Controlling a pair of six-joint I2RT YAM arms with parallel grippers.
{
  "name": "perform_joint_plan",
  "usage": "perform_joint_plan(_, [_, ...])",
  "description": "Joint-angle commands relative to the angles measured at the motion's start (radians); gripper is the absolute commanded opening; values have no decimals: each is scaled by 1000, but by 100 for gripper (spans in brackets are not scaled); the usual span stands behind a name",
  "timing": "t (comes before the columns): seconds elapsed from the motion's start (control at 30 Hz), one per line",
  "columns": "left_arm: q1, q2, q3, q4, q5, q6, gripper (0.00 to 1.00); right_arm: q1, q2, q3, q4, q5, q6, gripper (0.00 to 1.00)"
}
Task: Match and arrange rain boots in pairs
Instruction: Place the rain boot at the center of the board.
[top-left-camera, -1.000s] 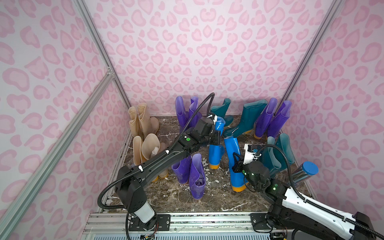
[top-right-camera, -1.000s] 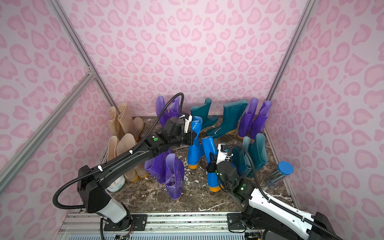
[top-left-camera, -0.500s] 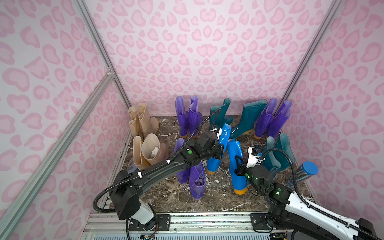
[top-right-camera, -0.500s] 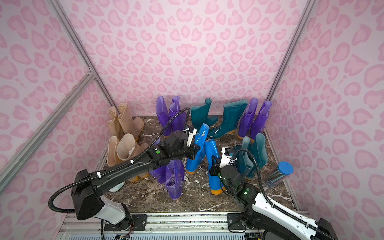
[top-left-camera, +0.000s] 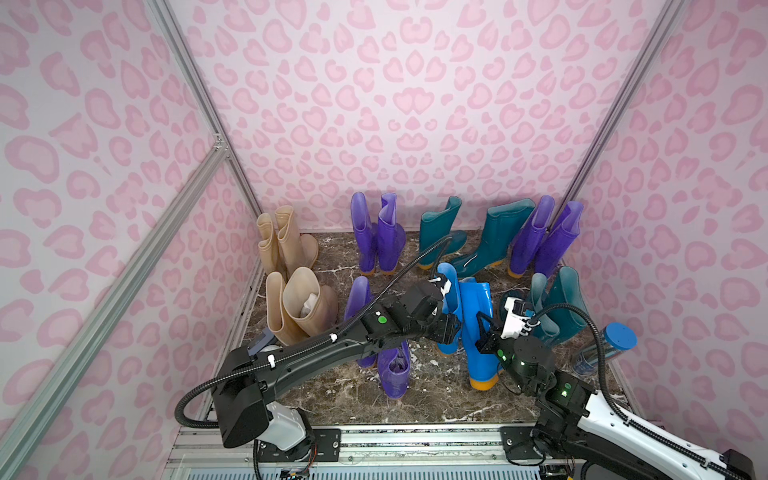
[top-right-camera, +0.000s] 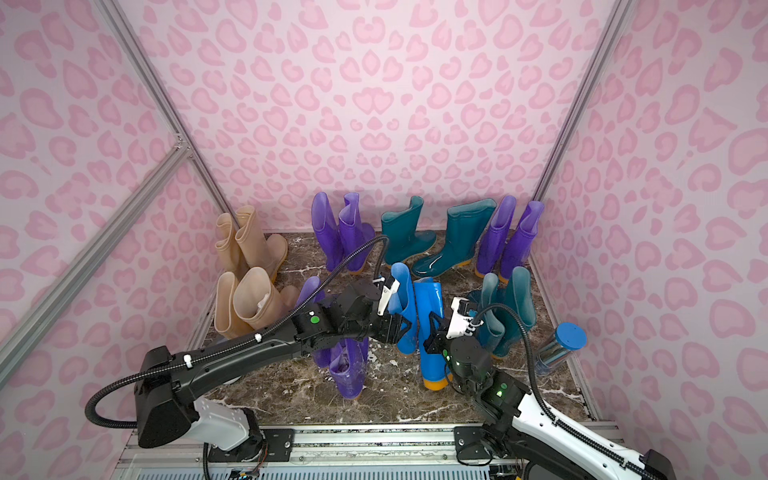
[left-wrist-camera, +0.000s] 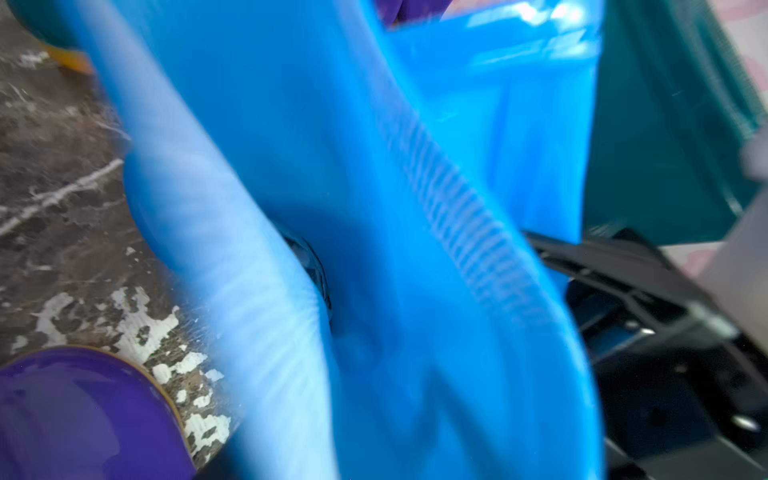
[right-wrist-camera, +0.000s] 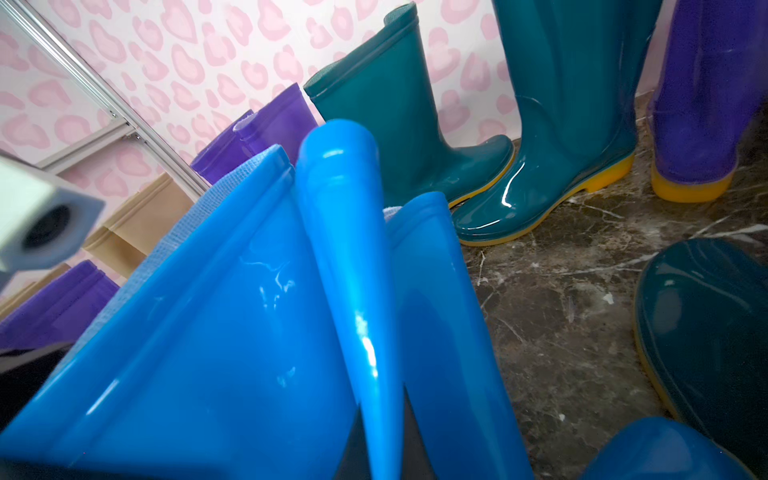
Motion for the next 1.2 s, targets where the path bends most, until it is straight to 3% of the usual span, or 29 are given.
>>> perform_joint_plan(0.0, [0,-14,66,-78,-29,68,74,10,-23,-24,-18,12,22,11])
perform_joint_plan(0.03, [0,-12,79,-85,-23,80,75,20,-30,-25,-30,13,28,15])
perform_joint_plan(0.07, [0,-9,96,-92,-18,92,77,33,-42,-28,-35,18,20,26])
perform_joint_plan(0.2, [0,29,161,-134,39,101,82,103,-98,-27,-88,82,18,42])
perform_joint_plan(0.4, [-2,16,147,-130,35,104,80,207,-168,-15,-147,138,6,67])
perform_joint_plan(0.67, [-2,-8,127,-131,47,123,70,397,-97,172,-282,356,-32,65])
perform_joint_plan(0.77, [-2,3,115,-116,81,119,61,429,-108,223,-277,435,-52,64])
perform_joint_plan(0.97, [-4,-8,76,-76,144,99,34,404,-16,343,-219,558,-204,61])
perform_joint_plan(1.07, [-5,-29,80,-85,139,113,13,319,149,501,-312,562,-216,63])
perform_joint_plan(1.13, [-4,-36,87,-99,142,130,2,192,249,592,-346,445,-257,65])
perform_joint_plan(1.17, [-4,-39,87,-100,144,134,2,124,286,637,-363,373,-268,69])
